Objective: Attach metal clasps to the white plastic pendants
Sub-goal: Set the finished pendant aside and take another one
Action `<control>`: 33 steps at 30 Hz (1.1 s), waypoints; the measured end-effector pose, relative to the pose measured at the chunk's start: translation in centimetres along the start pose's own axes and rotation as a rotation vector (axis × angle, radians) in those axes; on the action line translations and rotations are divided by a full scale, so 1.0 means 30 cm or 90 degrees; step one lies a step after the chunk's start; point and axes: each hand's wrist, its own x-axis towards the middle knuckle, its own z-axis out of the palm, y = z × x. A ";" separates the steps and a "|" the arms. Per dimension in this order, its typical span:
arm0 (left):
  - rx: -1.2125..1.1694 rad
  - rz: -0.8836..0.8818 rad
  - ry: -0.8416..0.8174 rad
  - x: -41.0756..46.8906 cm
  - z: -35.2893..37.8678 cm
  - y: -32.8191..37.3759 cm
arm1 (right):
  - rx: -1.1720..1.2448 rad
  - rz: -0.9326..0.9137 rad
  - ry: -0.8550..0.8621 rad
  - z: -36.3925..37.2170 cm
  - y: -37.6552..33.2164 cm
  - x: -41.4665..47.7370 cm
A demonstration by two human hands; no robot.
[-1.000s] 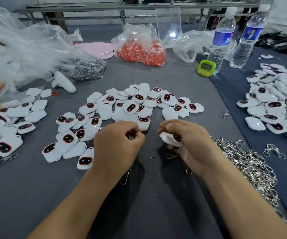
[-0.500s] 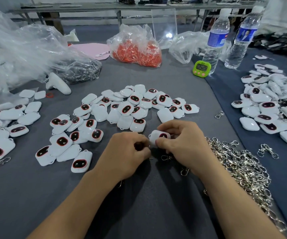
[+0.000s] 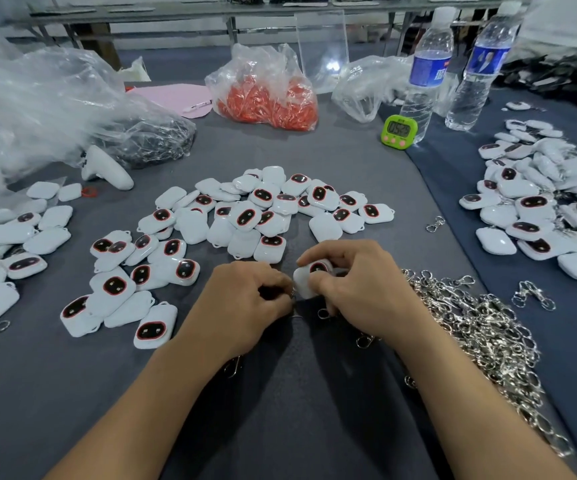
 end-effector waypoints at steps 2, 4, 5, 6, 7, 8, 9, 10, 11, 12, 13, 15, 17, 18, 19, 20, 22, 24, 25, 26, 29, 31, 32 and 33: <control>0.008 0.015 0.002 -0.003 0.001 0.002 | 0.000 -0.007 0.002 0.004 -0.001 -0.001; 0.015 0.024 0.006 -0.007 0.003 0.005 | -0.001 -0.019 0.000 0.008 -0.005 -0.002; 0.017 0.027 0.009 -0.008 0.004 0.006 | -0.002 -0.023 -0.003 0.008 -0.007 -0.001; 0.019 0.028 0.011 -0.009 0.004 0.007 | -0.003 -0.025 -0.006 0.007 -0.009 0.000; 0.022 0.027 0.011 -0.009 0.004 0.007 | -0.006 -0.024 -0.010 0.006 -0.011 0.001; 0.025 0.026 0.012 -0.010 0.004 0.008 | -0.010 -0.024 -0.013 0.006 -0.014 0.001; 0.030 0.029 0.015 -0.012 0.004 0.008 | -0.014 -0.024 -0.014 0.006 -0.015 0.001; 0.039 0.037 0.022 -0.014 0.005 0.008 | -0.019 -0.025 -0.014 0.005 -0.018 0.003; 0.047 0.049 0.031 -0.015 0.007 0.009 | -0.026 -0.026 -0.014 0.005 -0.021 0.005; 0.052 0.059 0.043 -0.016 0.009 0.011 | -0.037 -0.029 -0.019 0.004 -0.025 0.006; 0.052 0.064 0.059 -0.017 0.009 0.014 | -0.052 -0.033 -0.032 0.005 -0.029 0.006; 0.061 0.061 0.091 -0.015 0.006 0.016 | -0.075 -0.037 -0.060 0.014 -0.036 0.002; 0.079 0.061 0.093 -0.007 0.002 0.013 | -0.053 -0.020 -0.051 0.029 -0.037 -0.008; 0.071 0.053 0.087 -0.004 -0.001 0.012 | -0.041 -0.009 -0.042 0.035 -0.037 -0.012; 0.053 0.040 0.082 -0.004 -0.004 0.011 | -0.037 -0.001 -0.037 0.039 -0.036 -0.013; 0.033 0.023 0.081 -0.004 -0.007 0.010 | -0.040 0.004 -0.035 0.040 -0.035 -0.011; -0.005 -0.020 0.087 -0.005 -0.012 0.006 | -0.044 0.018 -0.020 0.034 -0.030 -0.004; -0.040 -0.057 0.089 -0.003 -0.021 -0.006 | -0.038 0.032 0.016 0.026 -0.021 0.001; -0.049 -0.065 0.082 -0.003 -0.032 -0.014 | -0.036 0.036 0.033 0.025 -0.017 0.002; -0.051 -0.062 0.066 -0.005 -0.043 -0.021 | -0.035 0.039 0.044 0.025 -0.014 0.002; -0.027 -0.024 -0.016 -0.020 -0.072 -0.027 | -0.035 0.043 0.054 0.021 -0.011 0.004; -0.016 -0.018 -0.037 -0.026 -0.071 -0.022 | -0.041 0.044 0.053 0.020 -0.010 0.005; -0.012 -0.019 -0.029 -0.026 -0.065 -0.017 | -0.043 0.044 0.052 0.022 -0.010 0.005; -0.001 -0.018 -0.017 -0.024 -0.059 -0.012 | -0.043 0.044 0.051 0.023 -0.010 0.004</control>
